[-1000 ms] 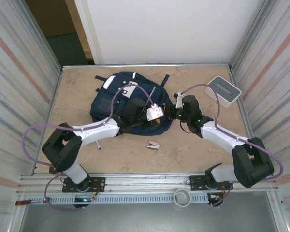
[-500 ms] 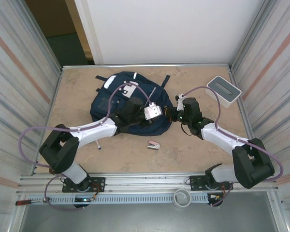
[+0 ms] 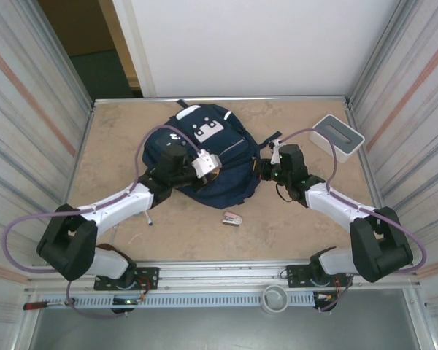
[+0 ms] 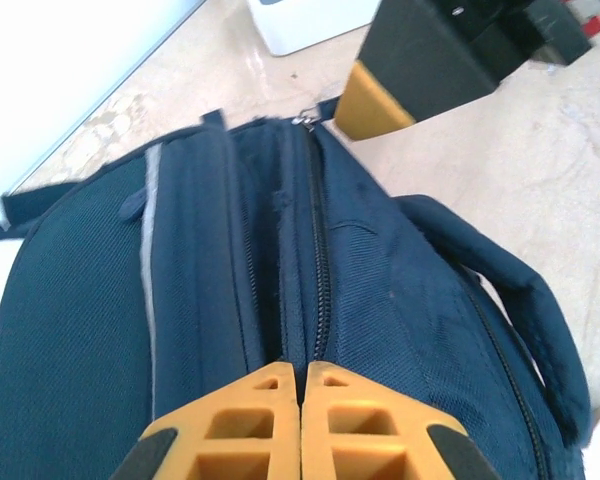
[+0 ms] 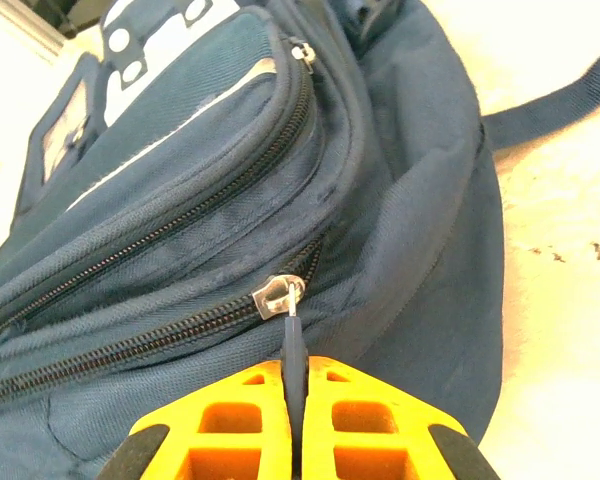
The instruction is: Pack books, pencil case, and school supplies into a backpack
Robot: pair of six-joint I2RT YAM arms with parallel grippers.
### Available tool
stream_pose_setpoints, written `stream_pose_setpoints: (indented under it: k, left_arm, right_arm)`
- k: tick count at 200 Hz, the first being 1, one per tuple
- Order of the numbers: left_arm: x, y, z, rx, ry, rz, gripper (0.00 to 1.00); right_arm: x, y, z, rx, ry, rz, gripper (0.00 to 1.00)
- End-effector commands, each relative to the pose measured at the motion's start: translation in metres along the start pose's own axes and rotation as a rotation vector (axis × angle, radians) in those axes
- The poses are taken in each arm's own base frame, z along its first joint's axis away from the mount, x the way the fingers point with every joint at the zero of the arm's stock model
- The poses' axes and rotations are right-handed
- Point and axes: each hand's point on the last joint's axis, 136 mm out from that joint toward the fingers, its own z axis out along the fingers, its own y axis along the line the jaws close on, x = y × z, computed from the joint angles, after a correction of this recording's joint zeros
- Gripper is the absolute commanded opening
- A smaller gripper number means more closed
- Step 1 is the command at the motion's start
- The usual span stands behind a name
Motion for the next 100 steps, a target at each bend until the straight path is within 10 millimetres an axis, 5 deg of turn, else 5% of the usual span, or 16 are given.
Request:
stream_pose_setpoints:
  k: [1,51,100]
  left_arm:
    - [0.001,0.031,-0.017,-0.134,-0.01,-0.023,0.06]
    - [-0.009,0.017,-0.012,-0.112,0.014,0.014,0.47]
    - [-0.034,-0.016,0.018,-0.054,0.032,0.141,0.56]
  right_arm:
    - [-0.016,-0.017,-0.003,0.116,-0.078,0.03,0.0]
    - [-0.016,0.012,-0.007,0.034,-0.098,0.004,0.0]
    - [-0.023,0.029,-0.018,-0.015,-0.133,-0.004,0.0]
